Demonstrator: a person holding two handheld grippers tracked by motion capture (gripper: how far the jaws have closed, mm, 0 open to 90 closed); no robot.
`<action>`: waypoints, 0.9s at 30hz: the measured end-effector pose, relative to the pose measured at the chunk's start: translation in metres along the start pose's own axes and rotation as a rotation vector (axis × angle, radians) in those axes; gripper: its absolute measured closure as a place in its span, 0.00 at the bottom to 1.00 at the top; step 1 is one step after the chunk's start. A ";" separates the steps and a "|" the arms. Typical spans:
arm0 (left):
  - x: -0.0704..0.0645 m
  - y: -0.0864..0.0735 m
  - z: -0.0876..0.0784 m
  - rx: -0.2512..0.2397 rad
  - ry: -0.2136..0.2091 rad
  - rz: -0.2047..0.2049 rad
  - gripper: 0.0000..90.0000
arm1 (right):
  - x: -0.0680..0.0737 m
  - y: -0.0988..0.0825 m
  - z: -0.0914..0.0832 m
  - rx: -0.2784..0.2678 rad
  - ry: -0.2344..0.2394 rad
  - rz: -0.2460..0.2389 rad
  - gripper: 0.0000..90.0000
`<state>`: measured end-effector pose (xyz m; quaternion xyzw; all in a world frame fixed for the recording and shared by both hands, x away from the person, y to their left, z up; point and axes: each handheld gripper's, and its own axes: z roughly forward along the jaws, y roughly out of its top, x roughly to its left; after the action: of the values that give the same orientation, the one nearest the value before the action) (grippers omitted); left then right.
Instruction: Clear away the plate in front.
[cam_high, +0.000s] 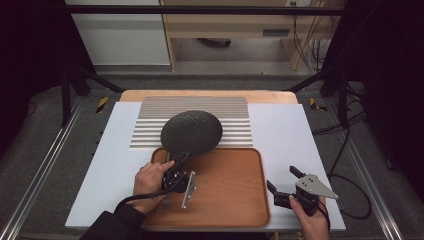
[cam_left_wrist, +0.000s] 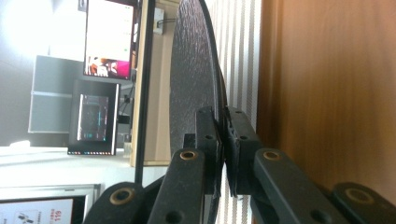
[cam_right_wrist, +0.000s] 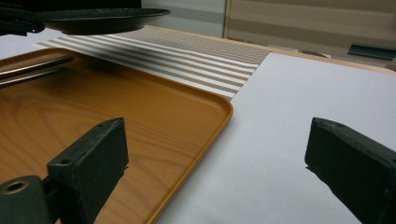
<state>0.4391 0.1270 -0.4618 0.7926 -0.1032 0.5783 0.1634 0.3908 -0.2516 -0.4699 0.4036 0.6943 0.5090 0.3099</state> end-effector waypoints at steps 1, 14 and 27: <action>-0.001 0.002 -0.002 -0.005 0.002 0.006 0.94 | 0.000 0.000 0.000 -0.001 0.001 0.001 0.07; -0.018 0.026 -0.023 -0.058 -0.025 0.050 0.94 | 0.000 0.001 -0.001 -0.009 0.003 -0.001 0.07; -0.029 0.048 -0.055 -0.107 -0.037 0.064 0.94 | 0.001 0.002 -0.002 -0.017 0.013 0.000 0.07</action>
<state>0.3649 0.1023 -0.4675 0.7895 -0.1623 0.5622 0.1851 0.3894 -0.2515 -0.4673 0.3975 0.6921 0.5173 0.3088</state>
